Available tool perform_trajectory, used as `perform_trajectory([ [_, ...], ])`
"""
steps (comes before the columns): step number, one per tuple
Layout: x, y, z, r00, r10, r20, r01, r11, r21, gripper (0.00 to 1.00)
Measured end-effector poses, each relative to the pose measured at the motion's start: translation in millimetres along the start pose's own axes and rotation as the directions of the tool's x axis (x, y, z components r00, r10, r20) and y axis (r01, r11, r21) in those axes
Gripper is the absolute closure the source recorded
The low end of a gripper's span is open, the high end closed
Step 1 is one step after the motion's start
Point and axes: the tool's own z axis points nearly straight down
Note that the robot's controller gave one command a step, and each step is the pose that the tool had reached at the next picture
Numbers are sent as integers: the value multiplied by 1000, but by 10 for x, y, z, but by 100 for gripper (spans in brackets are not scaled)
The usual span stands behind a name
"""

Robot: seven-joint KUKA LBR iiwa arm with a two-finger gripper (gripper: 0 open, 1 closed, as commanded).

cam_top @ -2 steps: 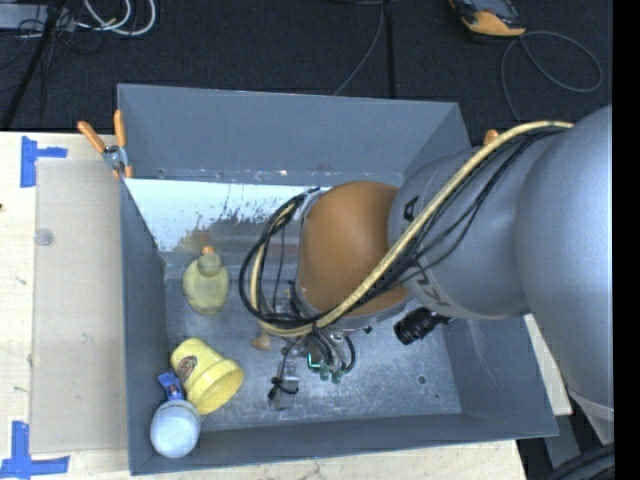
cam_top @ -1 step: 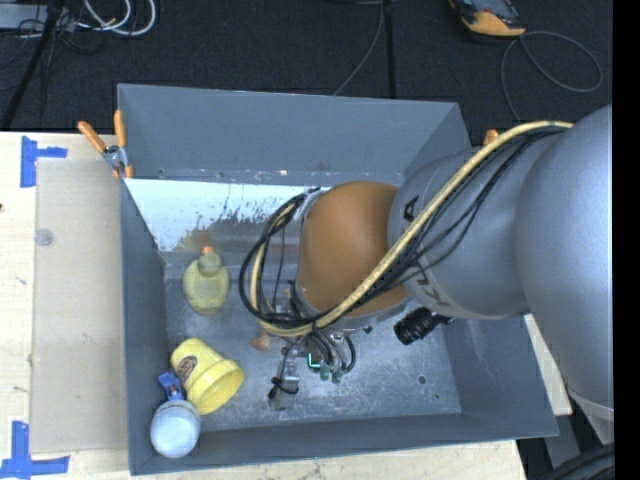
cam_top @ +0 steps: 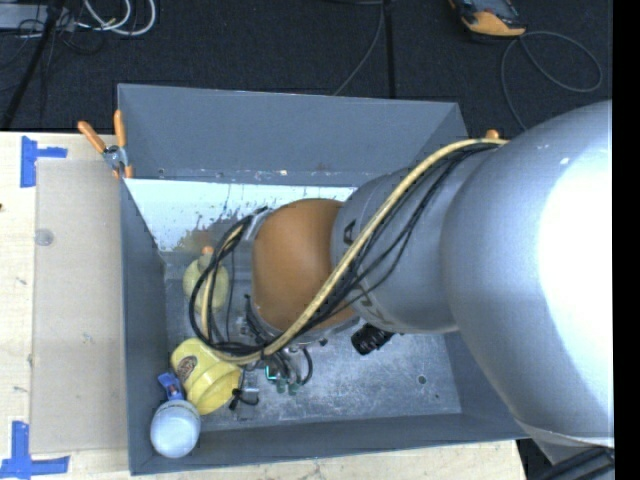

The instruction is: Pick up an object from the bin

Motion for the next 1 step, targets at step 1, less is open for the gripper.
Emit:
perform_trajectory([
  [1,87,426,304,1000,-24,-6,24,1000,0,100],
])
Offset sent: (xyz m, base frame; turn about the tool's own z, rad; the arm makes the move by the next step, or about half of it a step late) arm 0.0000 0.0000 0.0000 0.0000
